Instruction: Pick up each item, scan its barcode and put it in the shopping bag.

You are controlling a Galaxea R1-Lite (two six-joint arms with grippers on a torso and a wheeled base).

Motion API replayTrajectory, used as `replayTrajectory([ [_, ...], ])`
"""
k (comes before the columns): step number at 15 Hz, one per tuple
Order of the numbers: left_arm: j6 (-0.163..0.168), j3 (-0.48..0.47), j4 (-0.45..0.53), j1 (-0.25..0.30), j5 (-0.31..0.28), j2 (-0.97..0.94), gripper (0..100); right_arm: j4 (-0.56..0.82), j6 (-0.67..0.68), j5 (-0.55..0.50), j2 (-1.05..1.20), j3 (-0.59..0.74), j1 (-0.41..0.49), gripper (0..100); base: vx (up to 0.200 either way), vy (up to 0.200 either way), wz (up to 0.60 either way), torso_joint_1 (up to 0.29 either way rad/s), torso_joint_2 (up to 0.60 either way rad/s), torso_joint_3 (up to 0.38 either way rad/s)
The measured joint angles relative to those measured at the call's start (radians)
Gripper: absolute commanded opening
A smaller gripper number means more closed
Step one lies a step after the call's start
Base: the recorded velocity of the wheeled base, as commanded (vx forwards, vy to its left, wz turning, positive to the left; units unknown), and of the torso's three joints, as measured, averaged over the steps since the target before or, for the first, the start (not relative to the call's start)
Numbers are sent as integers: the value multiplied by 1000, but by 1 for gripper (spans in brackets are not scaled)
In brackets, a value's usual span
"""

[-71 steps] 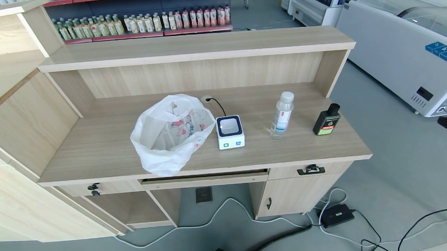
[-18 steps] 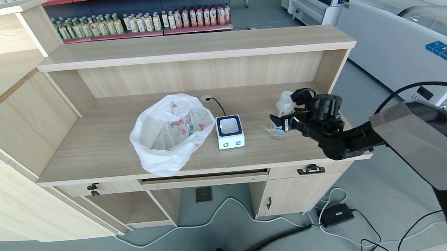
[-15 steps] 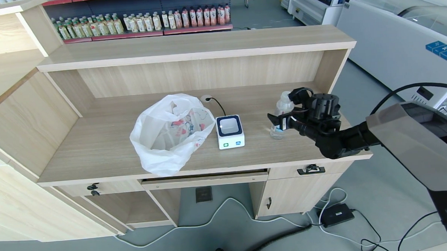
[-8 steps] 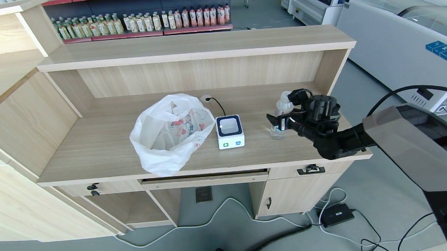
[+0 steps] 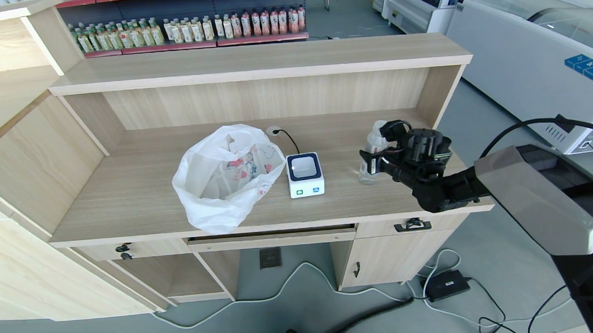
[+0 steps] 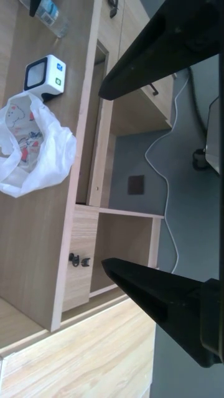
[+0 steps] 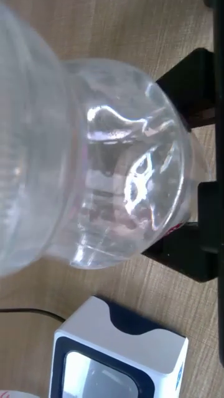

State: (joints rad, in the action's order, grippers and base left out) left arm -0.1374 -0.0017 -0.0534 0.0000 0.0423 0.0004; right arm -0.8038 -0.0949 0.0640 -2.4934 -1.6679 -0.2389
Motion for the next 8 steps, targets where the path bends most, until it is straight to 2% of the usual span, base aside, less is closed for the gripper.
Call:
replayTrajectory([
  [8,0,0,0,0,0,0,100,9,-5,1,10,-5,19,0,0,0,0,0,0,0],
])
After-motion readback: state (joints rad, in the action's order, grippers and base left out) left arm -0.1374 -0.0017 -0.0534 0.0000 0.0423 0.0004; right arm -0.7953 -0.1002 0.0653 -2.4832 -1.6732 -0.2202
